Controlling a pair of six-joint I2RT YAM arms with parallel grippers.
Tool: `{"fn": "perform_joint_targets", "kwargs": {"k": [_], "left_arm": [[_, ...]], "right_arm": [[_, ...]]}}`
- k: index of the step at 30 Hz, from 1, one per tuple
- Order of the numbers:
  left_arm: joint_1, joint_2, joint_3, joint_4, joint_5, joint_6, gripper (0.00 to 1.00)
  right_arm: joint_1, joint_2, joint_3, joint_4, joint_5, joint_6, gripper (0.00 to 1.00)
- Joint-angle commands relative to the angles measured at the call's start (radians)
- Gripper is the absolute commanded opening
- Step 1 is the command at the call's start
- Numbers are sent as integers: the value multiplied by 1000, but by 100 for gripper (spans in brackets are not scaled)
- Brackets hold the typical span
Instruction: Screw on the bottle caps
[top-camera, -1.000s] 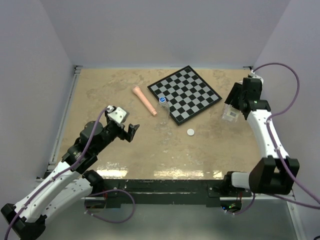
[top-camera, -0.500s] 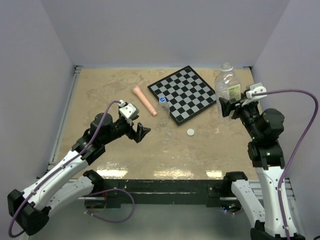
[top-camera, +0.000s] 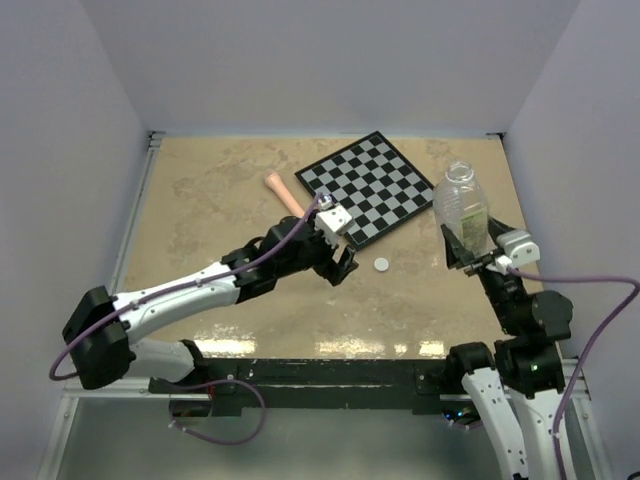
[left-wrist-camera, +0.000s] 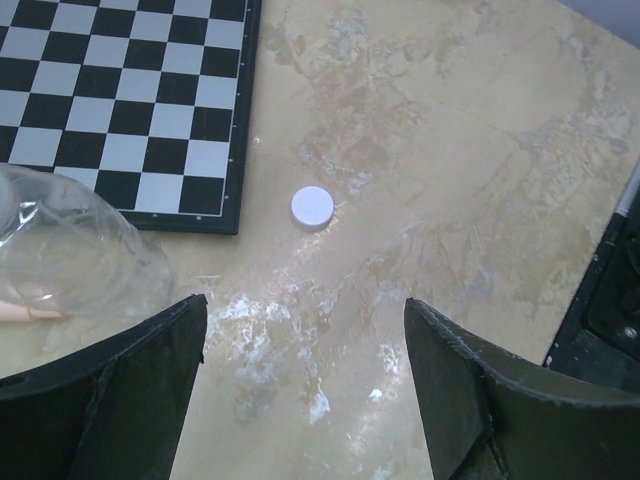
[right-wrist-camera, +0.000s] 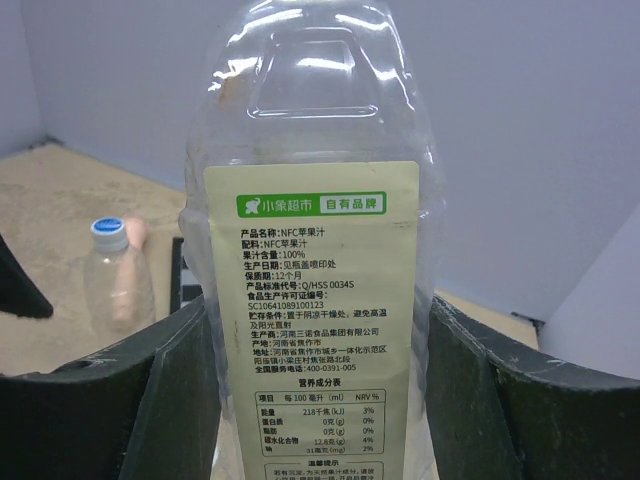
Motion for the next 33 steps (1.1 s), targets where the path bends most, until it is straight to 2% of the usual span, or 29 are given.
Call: {"fn": "perform_joint_targets", "kwargs": {"k": [1,6,16,24,33], "left_arm": [[-53,128,77,135,-136,-27,83],[-84,299,121,252,-182,11,82],[-96,623,281,308,-206,70,81],[-96,753,338,324,-217,99,81],[-96,844,404,256,-212,99,80]], "right_arm": [[7,-139,-53,101,173,19,17],[7,-290,-110,132,262,36,17],[16,-298,-113,132,246,45,17],[24,-299,-118,132,244,44,17],[24,-299,-120,132,244,44,18]]}}
